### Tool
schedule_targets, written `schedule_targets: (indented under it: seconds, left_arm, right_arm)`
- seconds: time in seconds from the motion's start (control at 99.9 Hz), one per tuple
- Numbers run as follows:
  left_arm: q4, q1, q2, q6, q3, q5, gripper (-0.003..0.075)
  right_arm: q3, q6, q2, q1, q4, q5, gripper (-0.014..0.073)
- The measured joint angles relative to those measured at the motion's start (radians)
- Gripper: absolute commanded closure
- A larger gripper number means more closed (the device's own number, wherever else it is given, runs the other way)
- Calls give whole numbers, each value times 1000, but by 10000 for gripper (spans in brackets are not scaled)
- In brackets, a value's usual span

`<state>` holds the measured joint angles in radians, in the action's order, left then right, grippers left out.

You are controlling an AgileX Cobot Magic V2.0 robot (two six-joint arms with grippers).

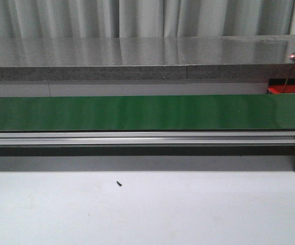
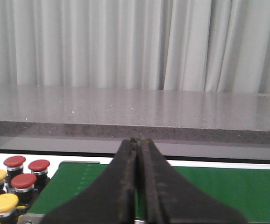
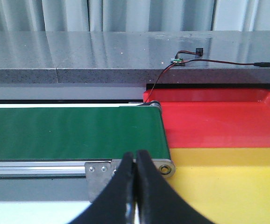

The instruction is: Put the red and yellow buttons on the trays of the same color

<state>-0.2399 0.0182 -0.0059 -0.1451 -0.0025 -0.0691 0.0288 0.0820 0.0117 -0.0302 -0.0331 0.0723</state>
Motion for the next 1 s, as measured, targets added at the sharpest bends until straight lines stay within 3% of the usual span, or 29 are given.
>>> schedule_targets:
  seconds: [0.31, 0.39, 0.41, 0.72, 0.821, 1.001]
  left_arm:
    - [-101, 0, 221, 0, -168, 109, 740]
    - [-101, 0, 313, 0, -217, 115, 740]
    - [-103, 0, 418, 0, -274, 124, 740]
    - [-103, 0, 756, 0, -445, 191, 724]
    - [-103, 0, 852, 0, -496, 240, 615]
    - [-101, 0, 976, 0, -557, 305, 206]
  right_arm:
    - [0, 0, 0, 0, 0, 0, 654]
    - [0, 0, 0, 0, 0, 0, 654]
    - [0, 0, 0, 0, 0, 0, 654]
    - [0, 0, 0, 0, 0, 0, 654]
    - [0, 0, 0, 0, 0, 0, 654]
    - [0, 0, 0, 0, 0, 0, 654]
